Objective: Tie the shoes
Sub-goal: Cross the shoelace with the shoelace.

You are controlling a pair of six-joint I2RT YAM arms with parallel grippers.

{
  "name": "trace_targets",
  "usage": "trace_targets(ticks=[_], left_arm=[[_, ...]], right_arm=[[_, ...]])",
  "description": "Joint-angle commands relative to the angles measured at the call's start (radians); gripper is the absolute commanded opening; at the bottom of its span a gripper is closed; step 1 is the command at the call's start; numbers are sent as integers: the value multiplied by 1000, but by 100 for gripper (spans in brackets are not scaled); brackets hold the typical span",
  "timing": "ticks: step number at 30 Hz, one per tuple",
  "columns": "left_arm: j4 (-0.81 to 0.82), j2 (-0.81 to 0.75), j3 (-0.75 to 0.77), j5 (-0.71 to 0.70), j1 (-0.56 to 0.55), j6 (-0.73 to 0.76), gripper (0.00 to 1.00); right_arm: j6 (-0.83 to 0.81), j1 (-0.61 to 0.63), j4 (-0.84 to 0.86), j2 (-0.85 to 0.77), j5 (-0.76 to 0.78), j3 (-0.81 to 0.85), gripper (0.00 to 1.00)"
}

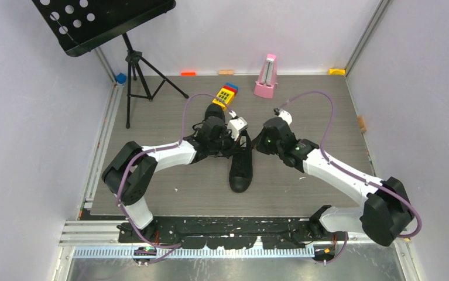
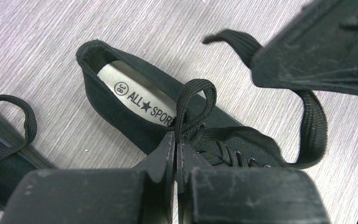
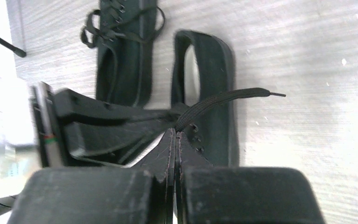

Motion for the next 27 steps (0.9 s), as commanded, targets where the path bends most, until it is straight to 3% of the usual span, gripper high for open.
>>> trace_targets(ticks=[1,14,27], left_arm=[[-8,-38,15,31,0,2,0],[135,-48,-54,121,-1,38,0],[144,-44,-59,148,-15,79,0]], right_arm=[[-94,3,-8,76,8,139,0],[-65,-118,99,253,-167,222,0],[-73,-135,117,380,-220,245,0]])
